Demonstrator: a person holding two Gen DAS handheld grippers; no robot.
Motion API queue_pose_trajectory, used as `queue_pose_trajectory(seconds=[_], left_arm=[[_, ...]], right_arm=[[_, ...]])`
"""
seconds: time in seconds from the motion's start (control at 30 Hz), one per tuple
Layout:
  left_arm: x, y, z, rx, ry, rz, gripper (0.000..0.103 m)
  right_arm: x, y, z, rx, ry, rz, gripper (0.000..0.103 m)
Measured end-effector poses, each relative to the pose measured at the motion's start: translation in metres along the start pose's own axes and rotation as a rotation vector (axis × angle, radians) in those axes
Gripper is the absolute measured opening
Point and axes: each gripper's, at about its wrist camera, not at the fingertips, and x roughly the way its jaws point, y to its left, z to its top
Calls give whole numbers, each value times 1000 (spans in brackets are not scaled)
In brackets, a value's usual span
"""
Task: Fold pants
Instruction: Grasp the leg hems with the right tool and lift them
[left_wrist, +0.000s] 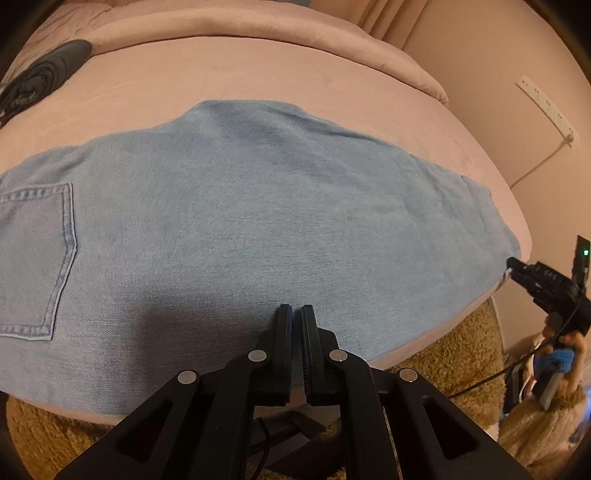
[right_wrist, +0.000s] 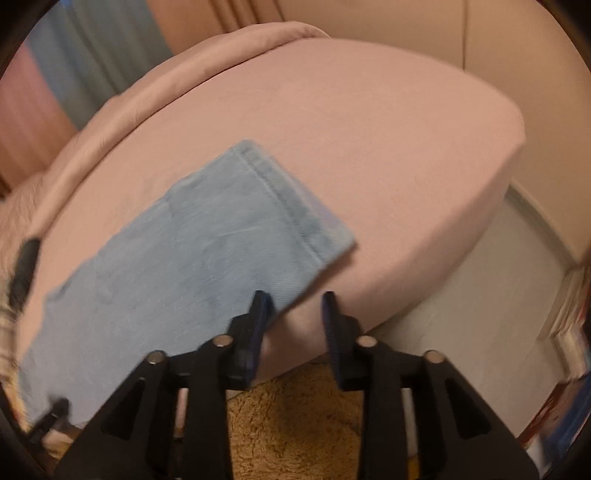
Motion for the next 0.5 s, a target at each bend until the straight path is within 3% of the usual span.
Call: queue_pose_trajectory(seconds=[0.03, 0.1, 0.13, 0.23, 0.3, 0.37, 0.5], left_arm=[[-1, -2, 1, 4, 3, -13, 7], [-4, -6, 3, -3, 1, -31, 7], [-4, -7, 4, -6, -4, -38, 7], [-4, -12, 7, -6, -15, -89, 16], [-1, -17, 9, 0, -4, -112, 33], [4, -21, 10, 4, 0, -120, 41], [6, -26, 10, 18, -3, -117, 41]], right_arm=[[-4, -3, 0, 15, -11, 18, 35], [-17, -9, 0, 36, -63, 39, 57], [-21, -12, 0, 45, -83, 44, 60], [-20, -18, 2, 59, -93, 51, 60], [-15, -18, 2, 67, -83, 84, 60], [-6, -19, 4, 73, -64, 124, 60], [19, -17, 11, 89, -50, 191, 60]])
